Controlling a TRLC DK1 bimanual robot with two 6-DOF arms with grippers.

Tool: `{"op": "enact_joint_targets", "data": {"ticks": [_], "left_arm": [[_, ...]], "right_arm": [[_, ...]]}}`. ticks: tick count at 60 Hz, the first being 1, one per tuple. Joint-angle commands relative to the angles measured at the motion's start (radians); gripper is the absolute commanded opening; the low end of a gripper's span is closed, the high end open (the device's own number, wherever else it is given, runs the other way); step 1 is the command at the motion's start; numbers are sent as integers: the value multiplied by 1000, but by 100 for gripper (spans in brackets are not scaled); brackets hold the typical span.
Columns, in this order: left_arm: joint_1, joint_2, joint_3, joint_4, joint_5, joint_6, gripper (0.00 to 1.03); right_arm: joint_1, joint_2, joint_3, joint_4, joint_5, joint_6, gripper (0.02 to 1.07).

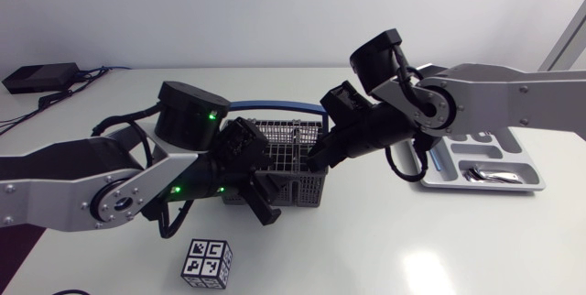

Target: Transfer all utensils from the basket to the drawer tray.

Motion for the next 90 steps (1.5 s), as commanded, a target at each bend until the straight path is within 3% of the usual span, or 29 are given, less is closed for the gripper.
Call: {"op": "enact_joint_targets", "data": {"ticks": [1,49,64,75,90], "left_arm": [[10,20,21,7,16,16,60],[33,14,18,-6,41,19,60],[35,7,20,-17,41,19,60],[38,-9,18,-26,41,20,60],[33,-14,20,-29,41,17,60]], "right_arm": [[-3,-23,5,-2,-10,22,8],[-86,-268,98,-182,-238,31,8],[-255,-345,109,-238,-415,55,8],[-439,-406,89,-344,-389,-26,8],[-686,-402,2,-373,-169,-212,8]]}}
